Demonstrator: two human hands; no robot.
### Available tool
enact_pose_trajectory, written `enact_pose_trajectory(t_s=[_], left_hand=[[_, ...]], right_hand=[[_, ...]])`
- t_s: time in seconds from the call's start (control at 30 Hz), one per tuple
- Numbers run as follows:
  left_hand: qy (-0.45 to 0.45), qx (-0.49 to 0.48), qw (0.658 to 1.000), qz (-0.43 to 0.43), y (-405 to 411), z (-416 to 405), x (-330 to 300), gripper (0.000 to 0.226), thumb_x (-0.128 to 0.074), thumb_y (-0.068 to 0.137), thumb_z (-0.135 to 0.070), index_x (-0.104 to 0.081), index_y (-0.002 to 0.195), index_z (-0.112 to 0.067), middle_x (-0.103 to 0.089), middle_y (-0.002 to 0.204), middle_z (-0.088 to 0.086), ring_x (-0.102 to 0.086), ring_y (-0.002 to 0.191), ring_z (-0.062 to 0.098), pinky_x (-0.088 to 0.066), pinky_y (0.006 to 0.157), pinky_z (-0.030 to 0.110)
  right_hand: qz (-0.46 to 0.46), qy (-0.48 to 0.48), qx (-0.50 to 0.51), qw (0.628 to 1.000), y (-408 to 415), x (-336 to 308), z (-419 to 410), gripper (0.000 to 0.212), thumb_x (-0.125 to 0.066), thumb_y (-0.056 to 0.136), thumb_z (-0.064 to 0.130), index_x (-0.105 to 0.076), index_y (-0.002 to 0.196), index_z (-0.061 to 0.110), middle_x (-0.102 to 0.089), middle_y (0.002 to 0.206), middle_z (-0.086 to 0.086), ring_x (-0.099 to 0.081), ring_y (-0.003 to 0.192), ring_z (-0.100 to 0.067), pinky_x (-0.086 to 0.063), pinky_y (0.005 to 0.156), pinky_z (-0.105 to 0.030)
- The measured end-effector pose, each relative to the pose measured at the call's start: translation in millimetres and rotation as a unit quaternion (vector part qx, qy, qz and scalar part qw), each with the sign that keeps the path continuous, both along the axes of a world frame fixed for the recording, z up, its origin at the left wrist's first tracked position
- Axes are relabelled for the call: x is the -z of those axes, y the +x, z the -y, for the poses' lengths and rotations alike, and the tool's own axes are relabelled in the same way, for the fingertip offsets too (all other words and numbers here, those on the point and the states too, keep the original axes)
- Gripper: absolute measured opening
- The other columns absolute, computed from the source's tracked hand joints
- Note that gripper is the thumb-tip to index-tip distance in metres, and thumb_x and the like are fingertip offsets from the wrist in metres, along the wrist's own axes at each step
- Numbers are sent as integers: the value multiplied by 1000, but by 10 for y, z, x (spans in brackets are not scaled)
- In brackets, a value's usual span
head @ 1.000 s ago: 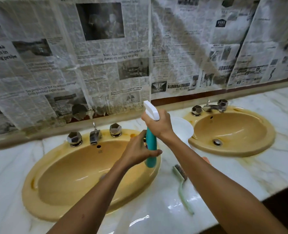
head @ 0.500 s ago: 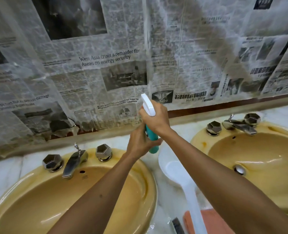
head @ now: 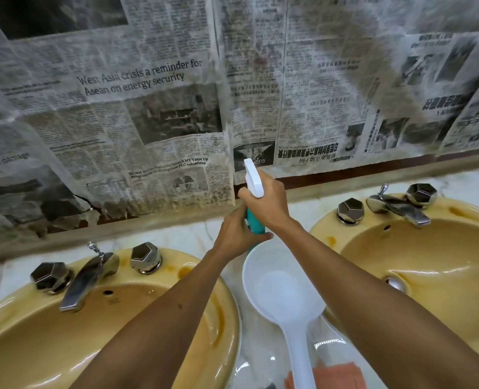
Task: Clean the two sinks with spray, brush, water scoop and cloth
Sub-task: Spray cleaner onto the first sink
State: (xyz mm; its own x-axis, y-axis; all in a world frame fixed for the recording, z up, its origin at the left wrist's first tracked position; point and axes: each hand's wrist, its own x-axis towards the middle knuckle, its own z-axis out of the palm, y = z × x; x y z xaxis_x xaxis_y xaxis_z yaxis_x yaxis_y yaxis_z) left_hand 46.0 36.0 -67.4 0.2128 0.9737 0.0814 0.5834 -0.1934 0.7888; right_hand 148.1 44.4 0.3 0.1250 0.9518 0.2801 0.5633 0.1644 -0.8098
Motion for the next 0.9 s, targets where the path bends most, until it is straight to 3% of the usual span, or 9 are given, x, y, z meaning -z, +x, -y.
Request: enact_pose_trajectory(t_s=[0.17,0.33,0.43,0.53,0.63,0.7,0.8,0.9], left_hand=[[7,6,1000,-12,13,-29,40,82,-87,67,-50,-47,134,-24,-64,119,-8,-62,101,9,-55,82,26],[-8,14,1000,-14,21,-6,30,75,-85,66,-48,-49,127,-24,-64,111,-7,-64,98,9,-58,81,33],[-26,36,999,-7,2,-9,10,75,-83,63,-51,-50,127,-29,-63,116,-9,-63,104,11,-58,86,41],[-53,73,995,-39,-76,19,-58,80,-85,63,-49,-49,131,-28,-62,125,-5,-62,111,17,-56,91,47],[-57,79,991,-89,-177,110,-177,113,-91,63,-43,-22,152,-29,-44,149,2,-45,134,29,-46,106,52],[-77,75,986,-127,-249,193,-245,131,-91,64,-39,-1,158,-27,-26,161,6,-29,145,30,-37,113,47],[-80,69,983,-147,-396,374,-318,135,-92,65,-34,5,158,-25,-13,165,5,-18,150,27,-28,118,43],[-76,68,985,-137,-545,682,-421,129,-89,70,-24,4,159,-26,-17,165,4,-24,148,26,-33,115,39]], right_hand=[[-9,12,-17,1000,35,68,-32,27,-73,80,31,-56,96,19,-54,79,6,-52,73,-12,-47,66,-30],[-17,-70,-30,997,119,156,4,75,-82,66,48,-50,129,22,-52,122,1,-54,106,-17,-51,89,-36],[26,-117,-41,992,194,159,57,95,-81,57,63,-45,135,22,-44,131,-1,-52,116,-21,-49,97,-45],[62,-166,-27,984,239,129,153,114,-81,58,65,-31,149,18,-32,149,-6,-41,134,-26,-44,105,-50],[73,-179,-8,981,262,93,291,113,-81,65,61,-25,153,17,-23,156,-6,-33,141,-28,-42,108,-46],[61,-176,12,982,277,55,400,107,-81,68,56,-28,152,17,-24,154,-8,-36,139,-28,-41,106,-40],[28,-167,53,984,283,-7,683,97,-81,71,51,-33,149,17,-27,152,-9,-41,134,-27,-43,103,-38],[-5,-153,78,985,268,-68,1050,90,-80,74,48,-38,147,16,-27,152,-8,-42,132,-25,-41,101,-33]])
